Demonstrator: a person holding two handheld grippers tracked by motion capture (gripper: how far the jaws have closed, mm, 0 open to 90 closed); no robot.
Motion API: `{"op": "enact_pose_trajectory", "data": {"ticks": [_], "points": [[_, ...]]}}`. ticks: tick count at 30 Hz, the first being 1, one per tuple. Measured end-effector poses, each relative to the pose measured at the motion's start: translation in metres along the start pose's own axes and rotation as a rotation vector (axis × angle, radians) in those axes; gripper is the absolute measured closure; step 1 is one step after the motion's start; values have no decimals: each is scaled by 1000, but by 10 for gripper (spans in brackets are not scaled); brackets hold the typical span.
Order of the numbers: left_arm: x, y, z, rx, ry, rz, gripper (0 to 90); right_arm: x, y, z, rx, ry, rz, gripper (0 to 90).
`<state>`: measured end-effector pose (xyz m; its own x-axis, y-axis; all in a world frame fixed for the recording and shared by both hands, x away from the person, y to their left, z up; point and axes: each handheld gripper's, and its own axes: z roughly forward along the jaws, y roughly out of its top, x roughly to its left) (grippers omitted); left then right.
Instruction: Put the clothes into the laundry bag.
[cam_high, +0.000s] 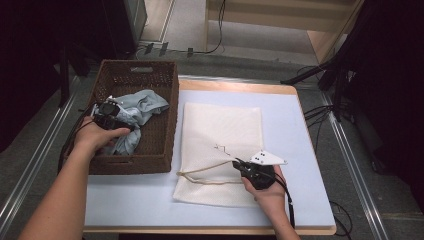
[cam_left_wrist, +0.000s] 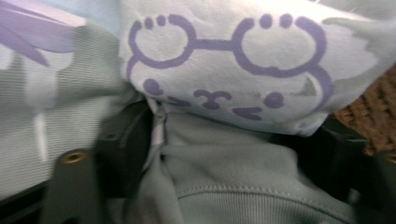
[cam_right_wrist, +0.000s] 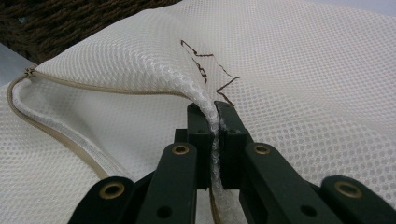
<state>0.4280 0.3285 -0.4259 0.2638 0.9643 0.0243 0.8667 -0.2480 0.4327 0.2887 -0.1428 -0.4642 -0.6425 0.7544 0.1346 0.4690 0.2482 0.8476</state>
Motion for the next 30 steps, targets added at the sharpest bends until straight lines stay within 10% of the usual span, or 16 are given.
{"op": "enact_pose_trajectory", "data": {"ticks": [5, 11, 16, 22, 30], "points": [[-4, 3, -4, 52, 64, 1, 508, 1, 0, 0, 0, 2, 0, 866], [-4, 5, -12, 94, 31, -2, 746, 1, 0, 0, -2, 3, -3, 866], [-8, 7, -28, -12, -216, 90, 771, 0, 1, 0, -3, 4, -1, 867], [-12, 8, -15, 70, -242, 99, 524, 1, 1, 0, -3, 3, -2, 867], [-11, 8, -16, 59, -133, 98, 212, 0, 0, 0, 0, 4, -1, 866]]}}
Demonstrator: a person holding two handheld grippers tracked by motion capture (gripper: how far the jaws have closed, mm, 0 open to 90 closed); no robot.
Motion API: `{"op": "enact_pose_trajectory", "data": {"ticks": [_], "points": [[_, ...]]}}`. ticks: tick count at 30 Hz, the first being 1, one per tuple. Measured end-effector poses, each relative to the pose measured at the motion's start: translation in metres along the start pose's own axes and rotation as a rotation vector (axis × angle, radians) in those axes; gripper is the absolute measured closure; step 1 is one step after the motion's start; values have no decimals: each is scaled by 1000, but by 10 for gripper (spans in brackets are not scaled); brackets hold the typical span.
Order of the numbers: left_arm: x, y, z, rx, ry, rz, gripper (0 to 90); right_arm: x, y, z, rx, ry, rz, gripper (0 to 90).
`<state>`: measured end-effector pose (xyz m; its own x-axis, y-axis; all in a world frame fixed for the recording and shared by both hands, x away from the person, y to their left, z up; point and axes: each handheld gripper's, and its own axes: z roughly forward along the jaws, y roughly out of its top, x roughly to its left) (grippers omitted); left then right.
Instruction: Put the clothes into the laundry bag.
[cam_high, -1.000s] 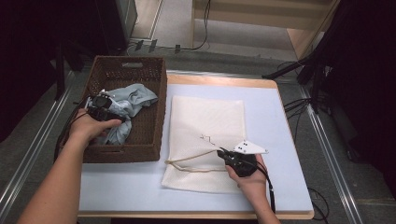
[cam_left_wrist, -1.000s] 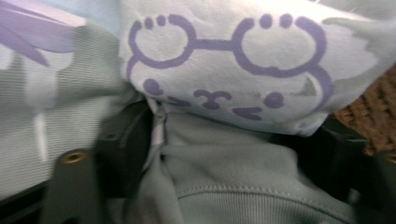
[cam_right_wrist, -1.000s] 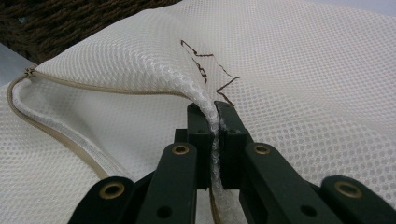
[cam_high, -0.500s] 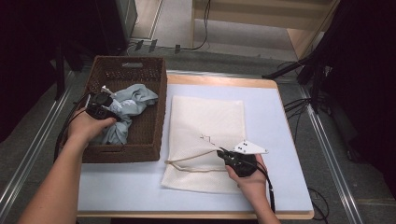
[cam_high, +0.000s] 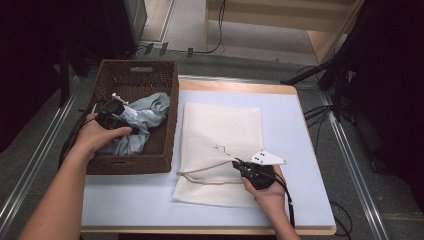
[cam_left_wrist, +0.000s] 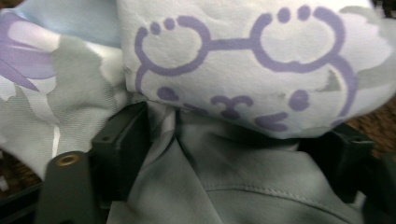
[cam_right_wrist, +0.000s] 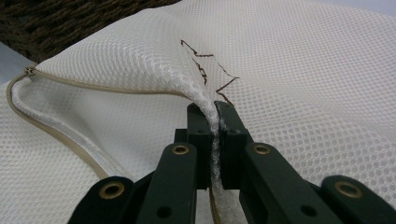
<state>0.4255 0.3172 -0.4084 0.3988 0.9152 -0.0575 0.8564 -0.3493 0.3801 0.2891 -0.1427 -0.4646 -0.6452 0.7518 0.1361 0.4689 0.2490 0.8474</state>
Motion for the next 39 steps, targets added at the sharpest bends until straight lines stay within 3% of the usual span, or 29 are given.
{"op": "enact_pose_trajectory", "data": {"ticks": [5, 8, 9, 10, 11, 12, 14, 16, 18, 19, 22, 23, 24, 25, 26, 31, 32, 34, 38, 39], "points": [[1, 1, -5, -18, 61, -11, 145, 0, 0, -1, -1, -1, 0, 865], [3, 2, -5, -4, 87, -37, 26, 0, 0, 0, 1, 0, -1, 865], [4, 2, -4, 10, 81, -52, 26, 0, 0, 0, 1, 0, -1, 865], [5, 2, 2, 56, 55, -59, 7, 0, 0, 0, 1, -1, 1, 865], [5, 2, 2, 56, 55, -59, 0, 0, 0, 0, 1, -1, 1, 865], [5, 2, 9, 107, 44, -71, 0, 0, 0, -1, 0, -1, 2, 865], [7, 2, 16, 157, 24, -103, 0, 0, 1, -1, -1, -1, 5, 865], [9, 1, 20, 170, 7, -125, 0, 0, 0, -1, 1, 0, 1, 866], [9, 2, 19, 167, 9, -119, 6, 0, 0, -1, 2, -1, -3, 866], [9, 2, 19, 167, 9, -119, 42, 0, 0, -1, 2, -1, -3, 866], [5, 2, 16, 150, 20, -62, 121, 0, 0, -1, 1, 0, -5, 866], [4, 2, 15, 138, 9, -51, 175, 0, 0, -1, 2, 0, -4, 866], [1, 1, 13, 129, 7, -27, 286, 0, 0, 0, 1, 0, -3, 866], [0, 2, 13, 127, 11, -17, 286, 0, 0, 0, 1, 0, -3, 866], [-2, 1, 11, 119, -16, -2, 393, 1, 0, 0, 1, -1, -6, 866], [-3, 1, 7, 116, -52, 28, 669, 1, 0, 0, 0, 0, -4, 866], [-2, 0, 5, 115, -85, 27, 696, 1, 0, 0, 2, 1, -3, 866], [-2, 0, 3, 113, -99, 32, 704, 1, 0, 0, 3, 1, -5, 866], [0, 1, -9, 17, -149, 37, 723, 0, 0, 0, 1, 5, -3, 875], [0, 1, -9, 17, -149, 37, 724, 0, 0, 0, 1, 5, -3, 875]]}}
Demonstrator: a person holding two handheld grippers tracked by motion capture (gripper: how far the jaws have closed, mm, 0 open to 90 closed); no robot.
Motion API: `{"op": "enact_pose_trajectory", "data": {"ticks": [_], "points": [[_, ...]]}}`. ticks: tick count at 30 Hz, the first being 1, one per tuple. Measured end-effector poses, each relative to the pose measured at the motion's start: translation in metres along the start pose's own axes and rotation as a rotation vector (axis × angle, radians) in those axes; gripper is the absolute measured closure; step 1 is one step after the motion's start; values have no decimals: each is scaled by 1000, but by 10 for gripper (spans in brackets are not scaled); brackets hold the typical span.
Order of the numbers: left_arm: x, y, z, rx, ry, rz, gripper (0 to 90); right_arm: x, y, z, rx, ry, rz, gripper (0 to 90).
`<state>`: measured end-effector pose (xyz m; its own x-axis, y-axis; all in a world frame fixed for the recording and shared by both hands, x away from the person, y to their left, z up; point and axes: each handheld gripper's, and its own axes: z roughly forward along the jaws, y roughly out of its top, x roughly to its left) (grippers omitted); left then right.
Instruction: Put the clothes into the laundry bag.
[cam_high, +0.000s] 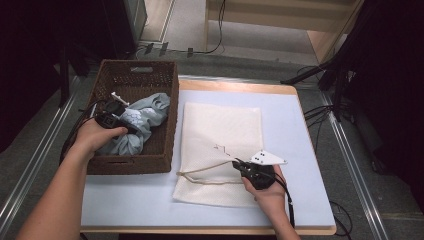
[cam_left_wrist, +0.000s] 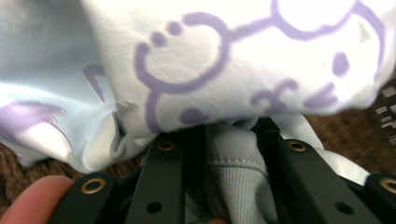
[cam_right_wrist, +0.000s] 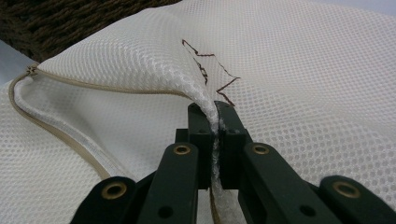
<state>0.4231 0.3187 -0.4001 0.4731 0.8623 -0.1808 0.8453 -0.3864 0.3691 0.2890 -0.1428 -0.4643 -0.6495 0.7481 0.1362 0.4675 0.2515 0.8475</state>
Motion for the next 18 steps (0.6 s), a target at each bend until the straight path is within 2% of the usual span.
{"op": "enact_pose_trajectory", "data": {"ticks": [4, 5, 6, 8, 11, 15, 18], "points": [[-1, -2, -12, -104, -47, 15, 726, 1, 1, -1, 1, 4, -10, 880], [-2, -3, -17, -145, -40, 23, 727, 1, 1, -1, -1, 4, -15, 880], [-2, -3, -17, -145, -40, 23, 727, 1, 1, -1, -4, 7, -20, 880], [-5, -6, -25, -218, -34, 44, 727, 1, 2, -2, -9, 6, -22, 880], [-8, -8, -31, -279, -42, 61, 727, 1, 2, -2, -14, 7, -19, 881], [-9, -10, -36, -318, -59, 74, 727, 0, 1, -3, -17, 12, -15, 880], [-9, -11, -38, -336, -46, 75, 727, 0, 1, -2, -13, 16, -6, 879]]}}
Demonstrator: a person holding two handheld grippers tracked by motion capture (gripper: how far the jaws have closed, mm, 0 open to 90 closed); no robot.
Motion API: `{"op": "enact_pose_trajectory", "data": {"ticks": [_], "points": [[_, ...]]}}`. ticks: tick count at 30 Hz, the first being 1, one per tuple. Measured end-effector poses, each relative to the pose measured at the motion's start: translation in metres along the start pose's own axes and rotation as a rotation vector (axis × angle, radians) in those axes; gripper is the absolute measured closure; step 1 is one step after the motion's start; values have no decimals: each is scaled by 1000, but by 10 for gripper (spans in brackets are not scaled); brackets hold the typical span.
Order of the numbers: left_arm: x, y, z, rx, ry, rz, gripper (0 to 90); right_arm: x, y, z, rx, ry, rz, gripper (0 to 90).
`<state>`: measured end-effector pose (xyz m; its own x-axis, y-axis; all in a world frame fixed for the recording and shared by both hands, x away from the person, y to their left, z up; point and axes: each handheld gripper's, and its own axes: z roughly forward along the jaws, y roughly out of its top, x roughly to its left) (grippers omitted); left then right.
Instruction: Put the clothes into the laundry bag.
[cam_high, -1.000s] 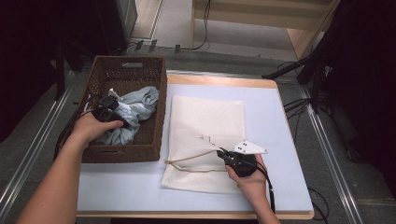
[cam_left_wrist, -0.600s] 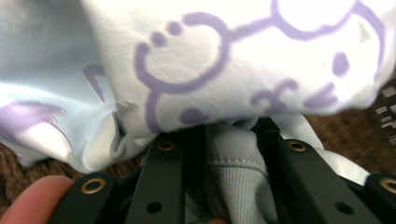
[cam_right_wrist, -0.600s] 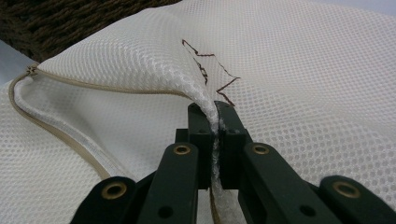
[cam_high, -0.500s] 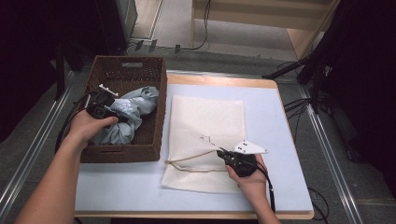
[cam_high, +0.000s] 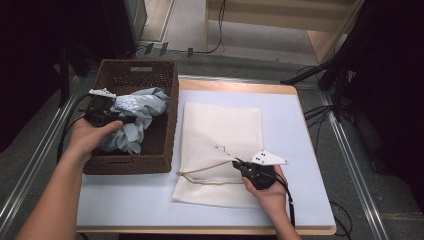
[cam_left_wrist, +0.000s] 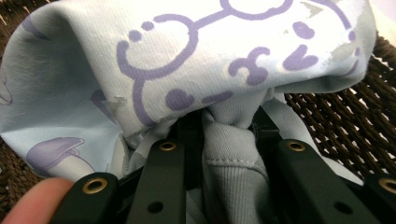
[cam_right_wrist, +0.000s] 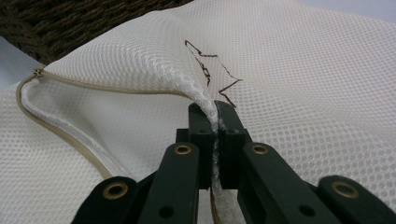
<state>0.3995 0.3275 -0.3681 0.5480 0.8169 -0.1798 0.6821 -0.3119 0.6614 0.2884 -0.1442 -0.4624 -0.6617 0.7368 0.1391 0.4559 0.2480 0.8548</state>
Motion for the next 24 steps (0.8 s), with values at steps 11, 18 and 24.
{"op": "enact_pose_trajectory", "data": {"ticks": [11, 18, 24], "points": [[-3, 0, -15, -127, 1, 10, 729, 2, 0, -1, -15, 5, 1, 879], [-1, 2, -28, -194, -14, -43, 730, 1, -1, 0, -11, 13, 12, 878], [-11, 3, -35, -234, 8, -13, 730, 1, 0, 0, -11, 13, 10, 879]]}}
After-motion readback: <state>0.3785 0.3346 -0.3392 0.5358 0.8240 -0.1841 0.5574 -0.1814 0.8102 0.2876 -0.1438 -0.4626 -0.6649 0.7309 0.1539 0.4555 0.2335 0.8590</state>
